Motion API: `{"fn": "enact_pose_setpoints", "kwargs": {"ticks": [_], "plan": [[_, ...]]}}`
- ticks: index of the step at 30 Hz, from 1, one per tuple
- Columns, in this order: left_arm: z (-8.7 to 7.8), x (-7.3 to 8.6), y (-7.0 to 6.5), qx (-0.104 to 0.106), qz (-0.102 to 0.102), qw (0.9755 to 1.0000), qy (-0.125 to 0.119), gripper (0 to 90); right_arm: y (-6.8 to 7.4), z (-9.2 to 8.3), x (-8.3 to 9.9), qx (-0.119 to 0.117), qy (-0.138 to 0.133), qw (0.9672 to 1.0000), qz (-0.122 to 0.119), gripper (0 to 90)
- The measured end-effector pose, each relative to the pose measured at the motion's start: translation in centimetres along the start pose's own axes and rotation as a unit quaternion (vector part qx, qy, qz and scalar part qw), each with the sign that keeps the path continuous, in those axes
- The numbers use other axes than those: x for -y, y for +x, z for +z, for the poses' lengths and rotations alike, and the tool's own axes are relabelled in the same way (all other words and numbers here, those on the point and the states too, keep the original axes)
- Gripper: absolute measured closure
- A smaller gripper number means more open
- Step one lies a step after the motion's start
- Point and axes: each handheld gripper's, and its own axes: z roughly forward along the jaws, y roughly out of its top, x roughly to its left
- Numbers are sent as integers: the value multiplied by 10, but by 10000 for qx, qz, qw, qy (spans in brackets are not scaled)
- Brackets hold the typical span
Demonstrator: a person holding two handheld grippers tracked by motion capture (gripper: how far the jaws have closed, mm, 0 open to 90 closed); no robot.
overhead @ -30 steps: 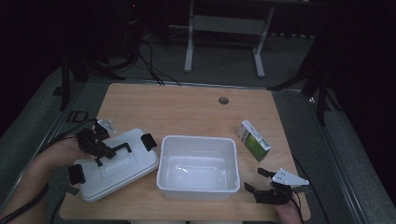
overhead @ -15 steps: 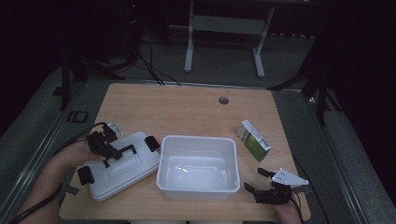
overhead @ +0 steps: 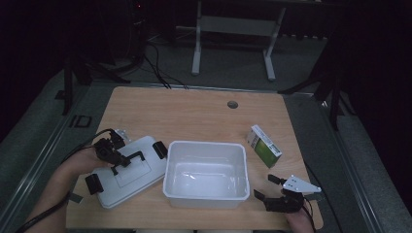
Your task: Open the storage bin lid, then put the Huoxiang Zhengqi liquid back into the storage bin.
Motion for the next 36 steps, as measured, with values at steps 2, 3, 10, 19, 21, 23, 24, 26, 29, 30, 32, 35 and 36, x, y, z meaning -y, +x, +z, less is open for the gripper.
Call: {"fn": "enact_pose_setpoints", "kwargs": {"ticks": [2,3,10,19,21,23,24,26,29,30,32,35,36], "plan": [[0,0,0,-4,-26,10000,-7,841,0,0,0,8,-4,10000,-14,137],[0,-1,0,13,-17,10000,0,841,0,0,0,30,9,10000,-40,138],[-1,0,2,-151,-141,9998,-53,751,2,2,1,-8,115,9998,-150,140],[-8,3,0,-202,-288,9991,-227,302,-7,-5,2,102,27,9999,101,143],[-9,3,-1,-213,-249,9993,-203,302,-9,-9,0,141,-4,9998,163,143],[-10,3,-3,-255,-234,9992,-188,302,-12,-12,-2,201,30,9995,251,138],[-11,3,-4,-240,-222,9993,-207,302,-13,-13,-2,222,56,9993,293,138],[-12,2,-4,-304,-233,9990,-212,302,-15,-15,-4,299,163,9988,348,138],[-14,2,-5,-285,-232,9991,-232,302,-19,-19,-6,467,228,9974,490,136],[-14,2,-6,-265,-205,9992,-230,303,-21,-20,-6,522,253,9971,494,128],[-15,2,-6,-290,-210,9991,-211,302,-22,-23,-8,634,274,9966,457,120],[-15,2,-7,-287,-194,9992,-207,302,-26,-27,-12,633,258,9963,516,122],[-15,2,-7,-296,-183,9992,-199,303,-27,-28,-14,661,279,9961,520,122]]}}
